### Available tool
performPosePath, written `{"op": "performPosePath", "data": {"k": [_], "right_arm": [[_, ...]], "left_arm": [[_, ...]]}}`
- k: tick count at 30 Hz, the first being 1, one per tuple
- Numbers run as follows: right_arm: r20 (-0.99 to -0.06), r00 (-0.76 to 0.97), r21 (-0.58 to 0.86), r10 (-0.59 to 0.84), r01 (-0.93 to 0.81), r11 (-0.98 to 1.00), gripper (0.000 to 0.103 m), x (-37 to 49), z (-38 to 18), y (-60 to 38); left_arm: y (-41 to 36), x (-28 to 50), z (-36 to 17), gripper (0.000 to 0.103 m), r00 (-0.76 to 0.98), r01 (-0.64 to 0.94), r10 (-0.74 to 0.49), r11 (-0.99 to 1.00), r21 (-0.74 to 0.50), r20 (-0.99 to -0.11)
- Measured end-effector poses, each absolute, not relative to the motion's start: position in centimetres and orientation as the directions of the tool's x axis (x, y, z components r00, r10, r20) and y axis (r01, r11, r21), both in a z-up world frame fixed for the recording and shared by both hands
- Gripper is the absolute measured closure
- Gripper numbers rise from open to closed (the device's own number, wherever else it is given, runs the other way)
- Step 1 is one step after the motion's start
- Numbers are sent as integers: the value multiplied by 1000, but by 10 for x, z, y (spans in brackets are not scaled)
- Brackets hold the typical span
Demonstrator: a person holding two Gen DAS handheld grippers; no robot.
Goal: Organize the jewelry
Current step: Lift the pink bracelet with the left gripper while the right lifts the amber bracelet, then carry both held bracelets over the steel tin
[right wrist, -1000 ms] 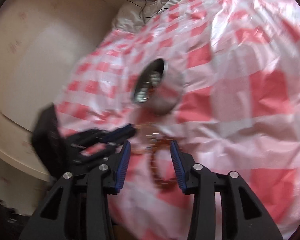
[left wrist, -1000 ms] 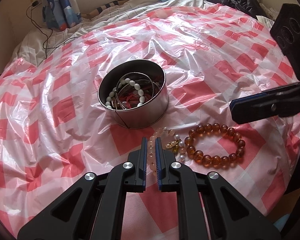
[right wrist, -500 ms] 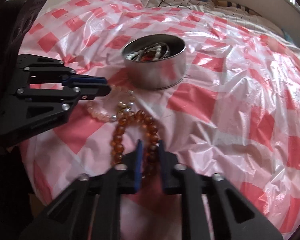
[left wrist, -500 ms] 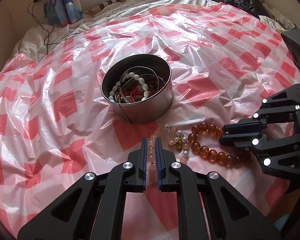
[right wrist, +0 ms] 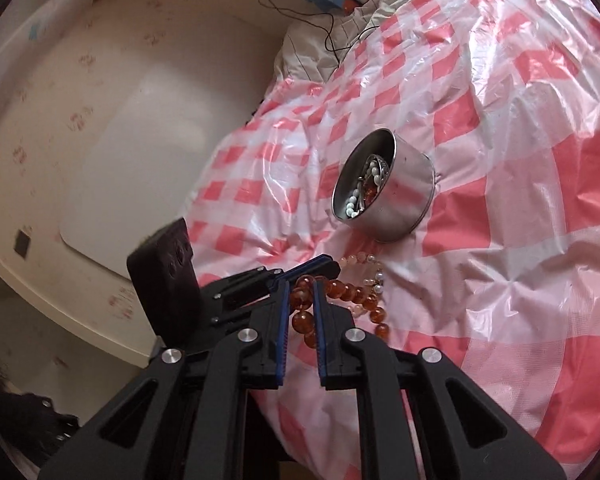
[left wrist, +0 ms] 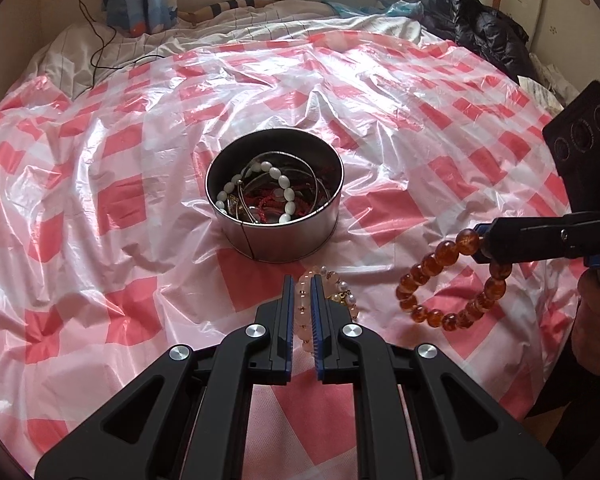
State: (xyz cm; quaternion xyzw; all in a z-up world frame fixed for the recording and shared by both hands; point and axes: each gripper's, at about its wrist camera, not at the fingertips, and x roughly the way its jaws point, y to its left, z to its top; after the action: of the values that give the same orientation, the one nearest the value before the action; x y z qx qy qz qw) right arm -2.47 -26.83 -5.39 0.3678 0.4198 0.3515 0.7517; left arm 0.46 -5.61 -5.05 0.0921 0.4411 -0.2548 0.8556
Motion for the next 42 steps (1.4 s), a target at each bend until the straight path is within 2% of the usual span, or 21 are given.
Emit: {"op": "performPosePath", "data": {"k": [12,22,30,32,34,35,38,42], "right_arm": [[-244,426,909,871,-212,358,91,-24,-50,-282],[-222,425,919,878,-211,334,90,-24,-50,-284],[-206,427,920,881,-221,323,90,-25,-48,-284],[-259,433,902,863,-211,377,90,-25,-48,-282],[-348,439,861,828,-199,467,76,-24,-47,-280],[-412,441,821,797,-199,535,63,-24,-45,-277],[-605,444,630,661,-240,739,61,-29,-40,-255],[-754,455,371,473,-299,879,60,-33,-50,-221]], "left_arm": [[-65,-5,-25,96,567,532,-387,846,-36,-727],[-73,-9,-17,96,629,513,-339,857,45,-700],[-75,-9,-16,96,633,510,-335,858,51,-698],[-75,-8,-17,96,631,508,-331,860,51,-701],[-73,-6,-17,96,630,499,-326,865,46,-705],[-71,-5,-17,96,630,494,-324,868,43,-705],[-65,-2,-17,96,631,476,-316,879,32,-708],[-59,0,-19,96,632,467,-308,884,33,-711]]}}
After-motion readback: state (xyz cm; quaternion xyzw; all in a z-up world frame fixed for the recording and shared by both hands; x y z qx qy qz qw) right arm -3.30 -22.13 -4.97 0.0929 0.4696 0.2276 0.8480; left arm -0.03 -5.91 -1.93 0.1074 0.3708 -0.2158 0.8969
